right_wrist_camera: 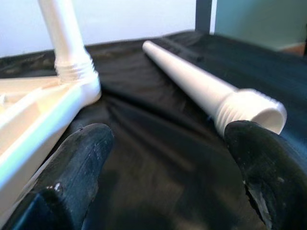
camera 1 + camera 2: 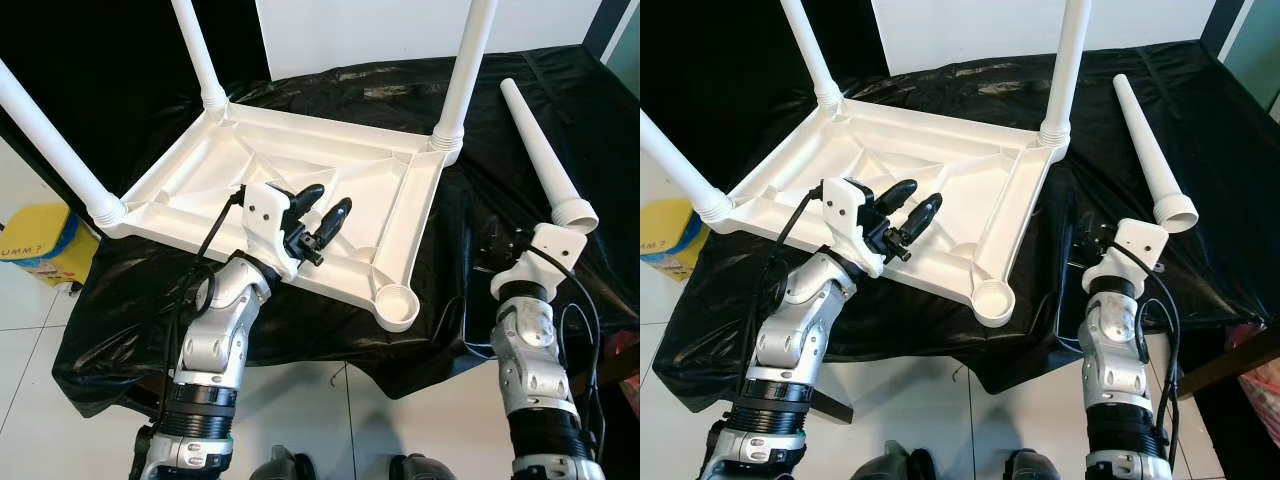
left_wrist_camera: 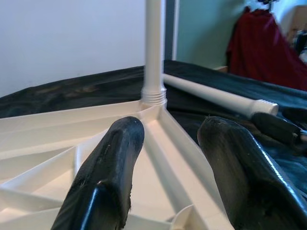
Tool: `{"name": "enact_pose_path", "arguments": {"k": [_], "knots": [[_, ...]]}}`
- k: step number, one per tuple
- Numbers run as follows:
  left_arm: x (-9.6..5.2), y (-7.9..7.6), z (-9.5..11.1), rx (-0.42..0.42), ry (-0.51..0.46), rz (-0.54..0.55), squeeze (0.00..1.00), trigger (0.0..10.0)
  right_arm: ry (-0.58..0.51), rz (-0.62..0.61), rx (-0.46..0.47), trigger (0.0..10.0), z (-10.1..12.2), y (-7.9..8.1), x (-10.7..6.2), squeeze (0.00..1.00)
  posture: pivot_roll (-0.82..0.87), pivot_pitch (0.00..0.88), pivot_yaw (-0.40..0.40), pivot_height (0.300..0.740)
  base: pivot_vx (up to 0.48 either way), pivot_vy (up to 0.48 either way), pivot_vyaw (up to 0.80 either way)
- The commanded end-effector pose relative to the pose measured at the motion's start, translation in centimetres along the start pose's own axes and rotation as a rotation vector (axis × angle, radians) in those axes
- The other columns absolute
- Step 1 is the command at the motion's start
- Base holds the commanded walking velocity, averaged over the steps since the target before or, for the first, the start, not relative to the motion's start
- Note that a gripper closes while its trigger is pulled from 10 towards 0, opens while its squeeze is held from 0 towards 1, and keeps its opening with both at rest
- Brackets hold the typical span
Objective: Building children table
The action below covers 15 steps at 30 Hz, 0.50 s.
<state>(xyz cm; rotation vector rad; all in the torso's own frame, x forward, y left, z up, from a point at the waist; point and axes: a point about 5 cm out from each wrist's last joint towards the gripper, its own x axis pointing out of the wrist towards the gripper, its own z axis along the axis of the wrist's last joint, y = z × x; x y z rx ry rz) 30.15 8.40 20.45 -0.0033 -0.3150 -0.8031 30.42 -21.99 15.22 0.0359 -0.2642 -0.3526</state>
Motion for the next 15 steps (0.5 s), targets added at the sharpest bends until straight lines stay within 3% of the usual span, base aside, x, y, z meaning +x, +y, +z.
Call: {"name": "enact_pose_path", "arguments": {"k": [1,4,5,7,12,15], "knots": [[-0.1,0.5,-0.1,-0.003,0.017,0.091,0.00,10.0,-0.007,0.019,0.009,10.0,0.0,0.5,-0.2,0.00,-0.07,0.127,0.076,0.740,0.000,0.000,0.00],[0.0,1.2,-0.6,-0.038,0.028,0.186,0.00,10.0,-0.025,0.082,-0.011,10.0,0.2,1.4,-0.6,0.00,-0.07,0.130,0.071,0.740,0.000,0.000,0.00],[-0.3,1.7,-0.9,-0.025,0.042,0.260,0.00,10.0,-0.028,0.123,-0.026,10.0,0.1,2.1,-1.0,0.00,-0.07,0.127,0.059,0.740,0.000,0.000,0.00],[-0.3,1.7,-0.9,-0.025,0.042,0.260,0.00,10.0,-0.028,0.123,-0.026,10.0,0.1,2.1,-1.0,0.00,-0.07,0.127,0.059,0.740,0.000,0.000,0.00],[-1.2,2.7,-2.0,0.033,0.083,0.415,0.00,10.0,-0.027,0.203,-0.032,10.0,0.0,3.7,-1.9,0.00,-0.07,0.126,0.035,0.740,0.000,0.000,0.00],[-1.8,3.8,-2.9,-0.019,0.107,0.497,0.00,10.0,-0.022,0.226,-0.018,10.0,0.2,4.2,-1.9,0.00,-0.07,0.136,0.029,0.740,0.000,0.000,0.00]]}}
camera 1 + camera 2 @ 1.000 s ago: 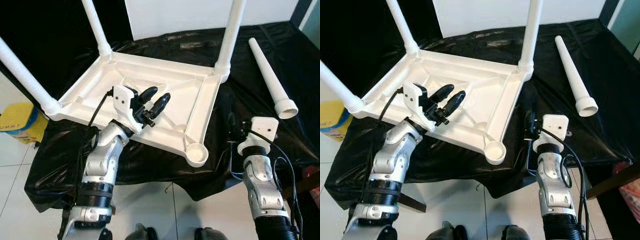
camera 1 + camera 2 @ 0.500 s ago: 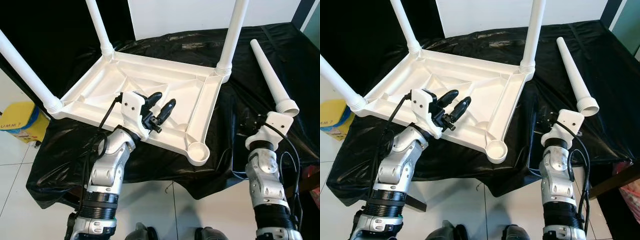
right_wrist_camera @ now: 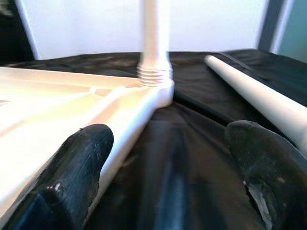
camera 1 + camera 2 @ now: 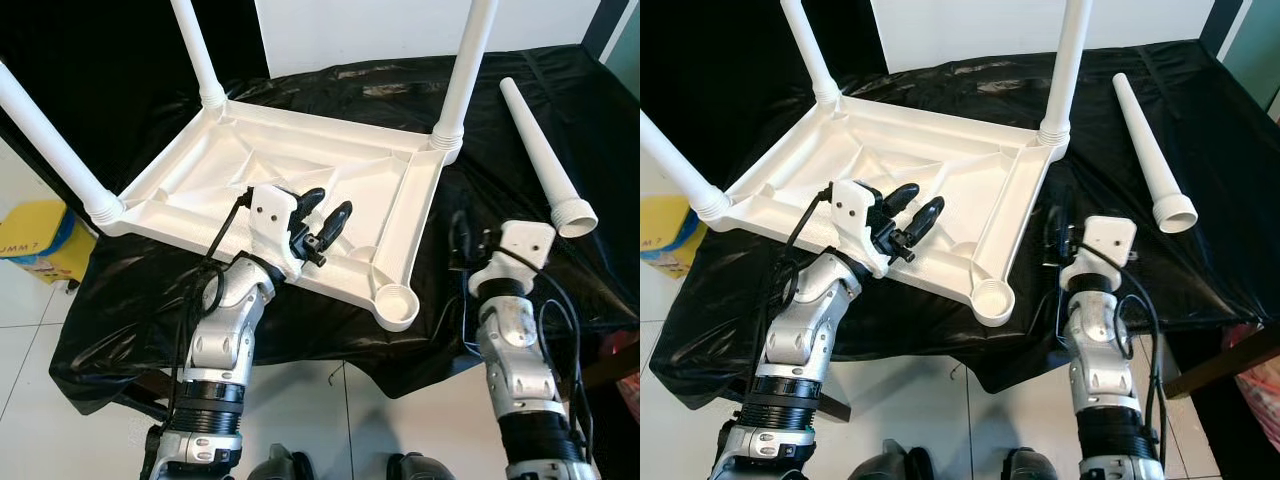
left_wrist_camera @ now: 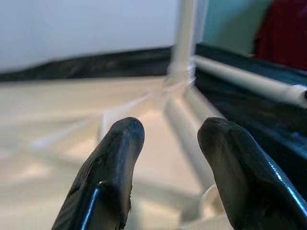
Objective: Building children table
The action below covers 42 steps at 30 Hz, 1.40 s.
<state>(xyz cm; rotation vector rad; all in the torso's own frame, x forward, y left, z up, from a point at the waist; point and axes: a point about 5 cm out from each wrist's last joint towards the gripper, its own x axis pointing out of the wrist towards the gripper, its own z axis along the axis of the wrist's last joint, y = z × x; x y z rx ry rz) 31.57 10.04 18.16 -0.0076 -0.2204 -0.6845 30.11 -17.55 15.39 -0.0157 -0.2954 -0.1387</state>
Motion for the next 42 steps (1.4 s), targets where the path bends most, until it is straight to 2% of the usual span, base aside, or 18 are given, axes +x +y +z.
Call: {"name": "enact_pose_path", "arguments": {"k": [1,5,11,13,21,23,26,32,38,42], "knots": [[-0.7,2.1,-0.5,-0.024,0.013,0.382,0.00,10.0,0.012,0.009,0.001,10.0,-0.1,0.1,0.0,0.00,-0.07,0.136,0.029,0.740,0.000,0.000,0.00],[-0.9,2.5,-0.8,0.021,0.044,0.376,0.00,10.0,0.002,0.010,-0.033,10.0,0.0,-0.5,0.4,0.00,-0.08,0.146,0.019,0.740,0.000,0.000,0.00],[-1.1,2.5,-0.6,0.006,0.013,0.389,0.00,10.0,-0.019,0.060,-0.052,10.0,0.5,-0.9,0.4,0.00,-0.08,0.160,0.021,0.740,0.000,0.000,0.00],[-1.3,2.8,-0.7,0.046,0.014,0.414,0.00,10.0,-0.027,0.083,-0.037,10.0,0.6,-0.5,0.2,0.00,-0.08,0.159,0.028,0.740,0.000,0.000,0.00],[-2.0,3.7,-0.7,0.039,0.000,0.461,0.00,10.0,-0.016,0.113,-0.006,10.0,0.3,0.9,0.0,0.00,-0.07,0.129,0.002,0.740,0.000,0.000,0.00],[-2.2,4.0,-0.4,0.058,-0.018,0.512,0.00,10.0,-0.020,0.152,0.009,10.0,0.3,2.0,0.2,0.00,-0.05,0.082,-0.010,0.740,0.000,0.000,0.00],[-2.1,4.0,-0.3,0.068,-0.029,0.540,0.00,10.0,-0.023,0.172,0.019,10.0,0.3,2.7,0.5,0.00,-0.05,0.064,-0.012,0.740,0.000,0.000,0.00],[-2.0,3.6,-0.2,0.092,-0.057,0.531,0.00,10.0,-0.044,0.196,0.025,10.0,0.5,3.8,0.9,0.00,-0.03,0.048,0.001,0.740,0.000,0.000,0.00],[-2.0,3.3,-0.1,0.125,-0.063,0.503,0.00,10.0,-0.045,0.198,0.010,10.0,0.2,4.1,0.6,0.00,-0.02,0.044,0.006,0.740,0.000,0.000,0.00],[-1.9,3.3,-0.4,0.143,-0.034,0.491,0.00,10.0,-0.042,0.197,0.018,10.0,0.2,4.2,0.4,0.00,-0.02,0.046,0.005,0.740,0.000,0.000,0.00]]}}
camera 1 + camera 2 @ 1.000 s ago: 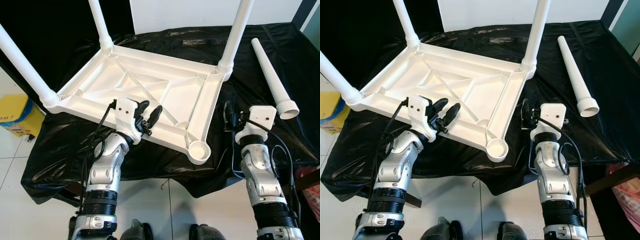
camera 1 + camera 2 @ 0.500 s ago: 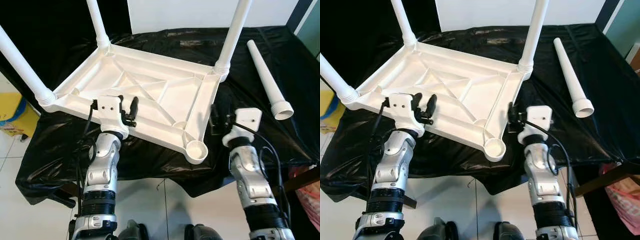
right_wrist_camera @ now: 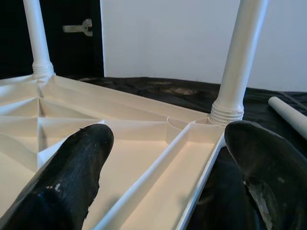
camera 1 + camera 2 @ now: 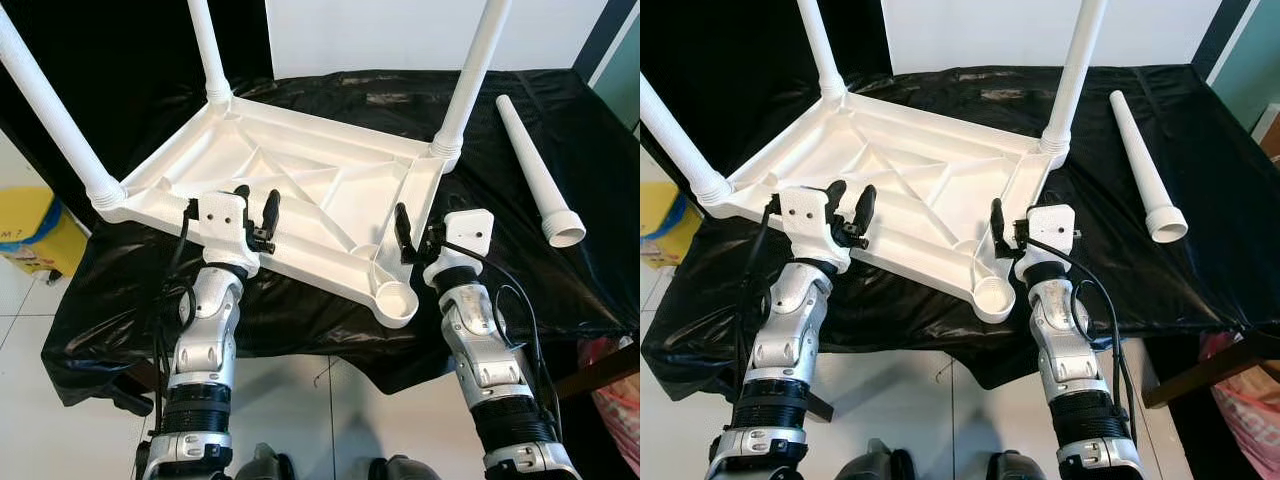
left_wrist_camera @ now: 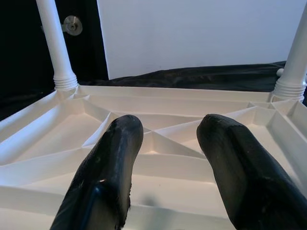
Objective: Building children table
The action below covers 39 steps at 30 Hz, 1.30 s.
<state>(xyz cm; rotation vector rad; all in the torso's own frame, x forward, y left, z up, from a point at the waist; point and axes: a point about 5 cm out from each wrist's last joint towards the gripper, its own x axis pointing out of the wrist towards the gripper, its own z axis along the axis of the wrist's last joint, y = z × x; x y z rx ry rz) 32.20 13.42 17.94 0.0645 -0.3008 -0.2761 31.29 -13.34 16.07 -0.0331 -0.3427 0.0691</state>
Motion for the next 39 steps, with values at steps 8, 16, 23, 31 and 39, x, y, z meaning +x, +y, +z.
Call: {"name": "enact_pose_path", "arguments": {"k": [8,16,23,31,39], "knots": [[-0.3,-0.1,-0.8,0.023,0.042,0.055,0.00,10.0,0.021,-0.014,0.011,10.0,-0.6,0.0,-0.5,0.00,-0.02,0.052,-0.005,0.740,0.000,0.000,0.00],[-0.5,-0.1,-1.0,0.005,0.055,0.059,0.00,10.0,0.030,-0.013,0.005,10.0,-0.9,-0.2,-0.6,0.00,-0.01,0.049,-0.015,0.740,0.000,-0.320,0.00],[-0.6,-0.1,-1.2,0.003,0.061,0.058,0.00,10.0,0.038,-0.008,-0.002,10.0,-1.1,-0.3,-0.5,0.00,-0.01,0.046,-0.016,0.740,0.000,-0.389,0.00],[-0.5,-0.1,-1.2,0.008,0.068,0.049,0.00,10.0,0.044,-0.006,-0.004,10.0,-1.2,-0.3,-0.8,0.00,-0.02,0.045,-0.010,0.740,0.000,-0.376,0.00],[-0.3,-0.2,-1.0,-0.032,0.052,0.057,0.00,10.0,0.046,-0.012,-0.009,10.0,-1.3,-0.5,-0.8,0.00,-0.02,0.038,-0.006,0.740,0.000,0.000,0.00]]}}
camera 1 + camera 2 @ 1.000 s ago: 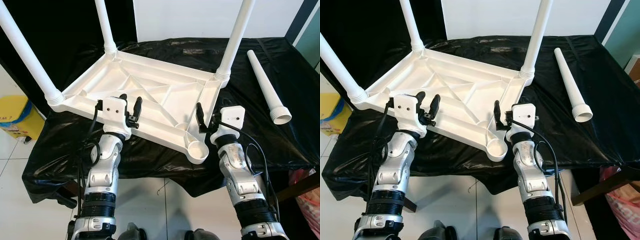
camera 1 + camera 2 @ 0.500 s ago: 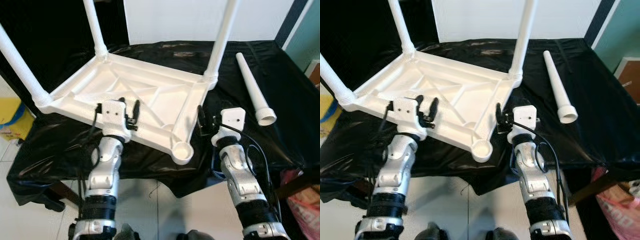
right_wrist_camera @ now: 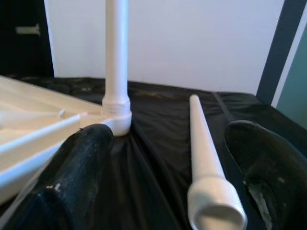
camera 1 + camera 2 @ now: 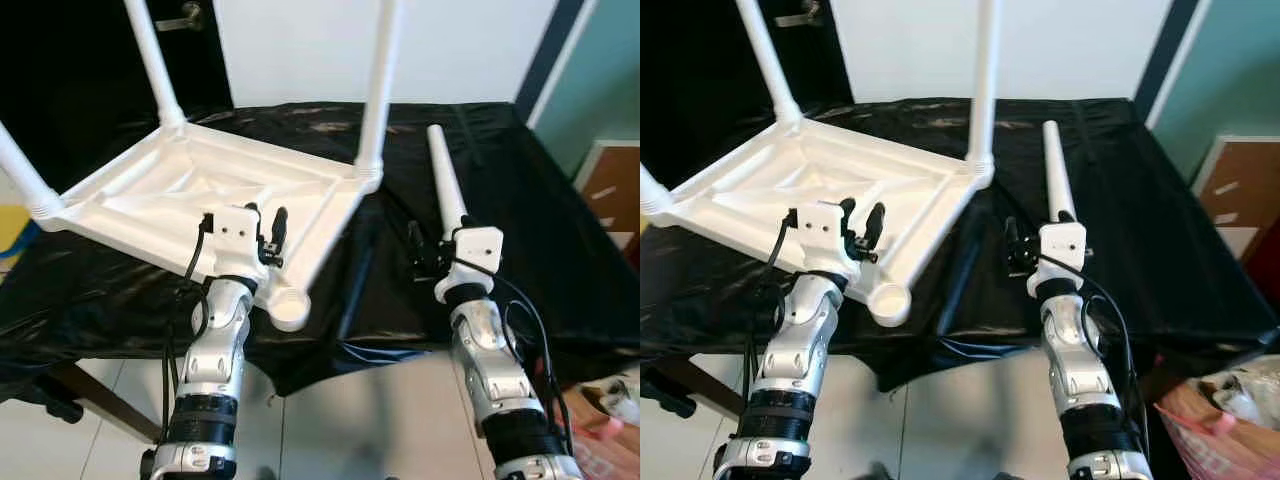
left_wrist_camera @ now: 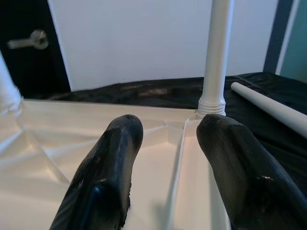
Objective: Building children table
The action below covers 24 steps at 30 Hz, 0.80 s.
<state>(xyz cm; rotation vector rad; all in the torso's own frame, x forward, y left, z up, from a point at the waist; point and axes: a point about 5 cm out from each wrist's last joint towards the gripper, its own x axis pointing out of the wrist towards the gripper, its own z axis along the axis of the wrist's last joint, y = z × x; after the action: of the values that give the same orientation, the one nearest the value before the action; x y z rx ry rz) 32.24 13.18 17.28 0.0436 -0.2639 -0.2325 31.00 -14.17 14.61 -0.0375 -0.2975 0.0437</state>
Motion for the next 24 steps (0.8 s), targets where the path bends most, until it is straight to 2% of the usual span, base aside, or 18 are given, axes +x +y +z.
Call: {"name": "enact_pose_path", "arguments": {"k": [1,14,19,24], "knots": [[-0.2,0.1,-0.3,-0.016,0.011,0.010,0.00,10.0,0.001,0.010,-0.003,10.0,0.0,0.2,0.0,0.00,-0.02,0.038,-0.006,0.740,0.000,0.000,0.00],[-0.1,-0.1,-0.1,-0.014,0.010,-0.009,0.00,10.0,0.012,-0.019,-0.020,10.0,-0.2,-0.7,0.3,0.00,-0.02,0.037,0.003,0.740,0.000,0.000,0.00],[-0.1,-0.2,-0.1,-0.053,0.020,-0.025,0.00,10.0,0.014,-0.030,-0.022,10.0,-0.3,-0.8,0.1,0.00,-0.02,0.043,0.011,0.740,0.000,0.000,0.00],[0.0,-0.2,-0.2,-0.054,0.032,-0.029,0.00,10.0,0.017,-0.033,-0.022,10.0,-0.3,-0.9,0.0,0.00,-0.02,0.045,0.014,0.740,0.000,0.480,0.00]]}}
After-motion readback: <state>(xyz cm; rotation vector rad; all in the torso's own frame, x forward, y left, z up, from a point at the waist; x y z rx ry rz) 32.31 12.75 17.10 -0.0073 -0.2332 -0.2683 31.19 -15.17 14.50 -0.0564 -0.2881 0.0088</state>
